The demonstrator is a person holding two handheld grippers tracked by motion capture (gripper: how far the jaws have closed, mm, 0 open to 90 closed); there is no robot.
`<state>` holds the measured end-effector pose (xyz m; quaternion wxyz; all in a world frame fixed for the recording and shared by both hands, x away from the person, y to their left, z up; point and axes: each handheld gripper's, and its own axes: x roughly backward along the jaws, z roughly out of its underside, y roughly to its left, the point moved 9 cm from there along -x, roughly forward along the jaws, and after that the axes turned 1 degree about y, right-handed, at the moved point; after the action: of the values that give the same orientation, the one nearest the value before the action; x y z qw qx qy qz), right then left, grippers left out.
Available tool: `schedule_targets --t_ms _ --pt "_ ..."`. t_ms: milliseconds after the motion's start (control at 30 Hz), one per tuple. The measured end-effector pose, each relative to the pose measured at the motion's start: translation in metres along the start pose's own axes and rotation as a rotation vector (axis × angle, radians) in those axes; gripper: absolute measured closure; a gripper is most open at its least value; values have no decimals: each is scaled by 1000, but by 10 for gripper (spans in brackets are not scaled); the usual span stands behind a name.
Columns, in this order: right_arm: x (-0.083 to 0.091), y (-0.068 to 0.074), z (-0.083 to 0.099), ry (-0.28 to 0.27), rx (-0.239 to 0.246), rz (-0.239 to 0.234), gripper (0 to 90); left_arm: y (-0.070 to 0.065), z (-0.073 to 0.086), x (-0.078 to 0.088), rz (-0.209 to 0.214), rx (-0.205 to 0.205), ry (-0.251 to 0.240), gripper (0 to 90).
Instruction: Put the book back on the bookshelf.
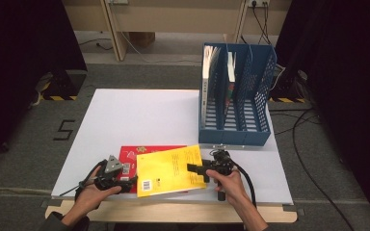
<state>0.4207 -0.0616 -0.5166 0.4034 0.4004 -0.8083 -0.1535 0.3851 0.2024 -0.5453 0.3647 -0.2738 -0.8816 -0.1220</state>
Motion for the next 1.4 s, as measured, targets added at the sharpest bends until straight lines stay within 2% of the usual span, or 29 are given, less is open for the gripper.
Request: schedule_targets --t_ms 133,233,300,333,400,467,533,633,700,767,900,967,1033,1167,1300,1333,1400 --pt "8 12 -26 -49 59 3 266 -4 -4 -4 -7 -4 -10 223" --pt "17 28 -49 -82 89 -22 354 -5 -4 -6 -11 -4 -14 203" --pt "24 46 -67 -100 103 -63 419 -6 -6 -9 -13 2 -24 178" --pt "26 56 -75 -103 137 -74 448 -8 -7 -10 -7 7 -25 176" --pt "24 80 -88 -80 175 -113 504 -14 -10 -13 0 4 -34 174" --pt "18 103 -94 -22 219 -115 517 -18 -13 -16 -13 -13 -40 161" --pt "13 121 -101 25 326 -62 526 -21 -14 -18 -7 -13 -48 155" --pt "10 136 -105 80 371 -38 570 -22 -14 -19 -1 -6 -52 135" --pt "7 139 -105 121 402 -1 577 -22 -14 -19 0 1 -57 131" --pt "5 141 -105 155 413 36 582 -22 -14 -19 -2 -1 -59 134" --pt "-2 140 -102 193 427 73 621 -22 -14 -19 -5 1 -64 127" --pt "-6 138 -100 216 442 86 669 -23 -15 -20 -6 -4 -65 125" --pt "-10 136 -103 213 468 97 720 -24 -15 -20 -5 -5 -67 125" --pt "-11 135 -107 230 541 114 724 -21 -17 -20 -1 13 -82 151" --pt "-10 136 -112 226 555 107 745 -12 -17 -19 -4 64 -94 147" --pt "-8 134 -116 221 576 111 752 -10 -17 -18 -5 68 -93 147" --pt "-3 132 -122 207 581 138 754 -5 -18 -16 -7 84 -103 147"
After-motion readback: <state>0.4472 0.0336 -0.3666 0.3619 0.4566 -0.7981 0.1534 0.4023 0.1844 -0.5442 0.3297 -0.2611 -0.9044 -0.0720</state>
